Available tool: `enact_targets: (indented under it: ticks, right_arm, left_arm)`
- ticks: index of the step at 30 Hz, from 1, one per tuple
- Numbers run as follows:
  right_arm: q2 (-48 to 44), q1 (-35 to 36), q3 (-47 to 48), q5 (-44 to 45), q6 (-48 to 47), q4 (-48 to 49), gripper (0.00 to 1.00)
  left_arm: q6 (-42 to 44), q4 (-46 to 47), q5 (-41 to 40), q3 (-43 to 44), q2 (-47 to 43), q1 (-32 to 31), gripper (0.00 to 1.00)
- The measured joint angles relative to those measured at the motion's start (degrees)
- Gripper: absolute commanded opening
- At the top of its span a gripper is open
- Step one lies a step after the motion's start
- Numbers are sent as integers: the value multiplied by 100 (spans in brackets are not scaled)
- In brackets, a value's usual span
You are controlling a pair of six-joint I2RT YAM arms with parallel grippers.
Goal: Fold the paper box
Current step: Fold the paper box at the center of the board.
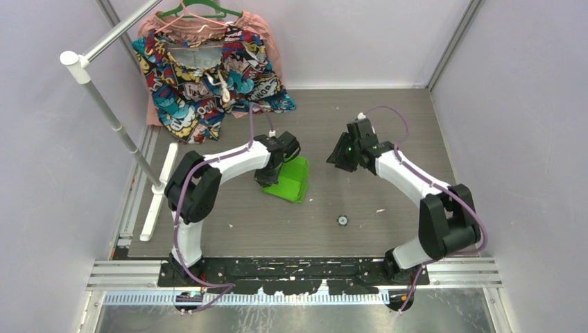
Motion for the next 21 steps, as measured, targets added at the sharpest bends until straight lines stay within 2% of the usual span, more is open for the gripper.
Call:
enact_targets:
  ticks: [5,10,21]
  right_arm:
    - [-555,291,-787,35,153,35,38]
    - [-592,719,-1268,55,365,70,38]
    - [46,1620,-1314,245,905,761,38]
  left_arm:
    - [-103,-20,2,22,13,33,0]
    - [-140,-96,2,98,68,33,0]
    - [-173,-144,20,142,98,35,0]
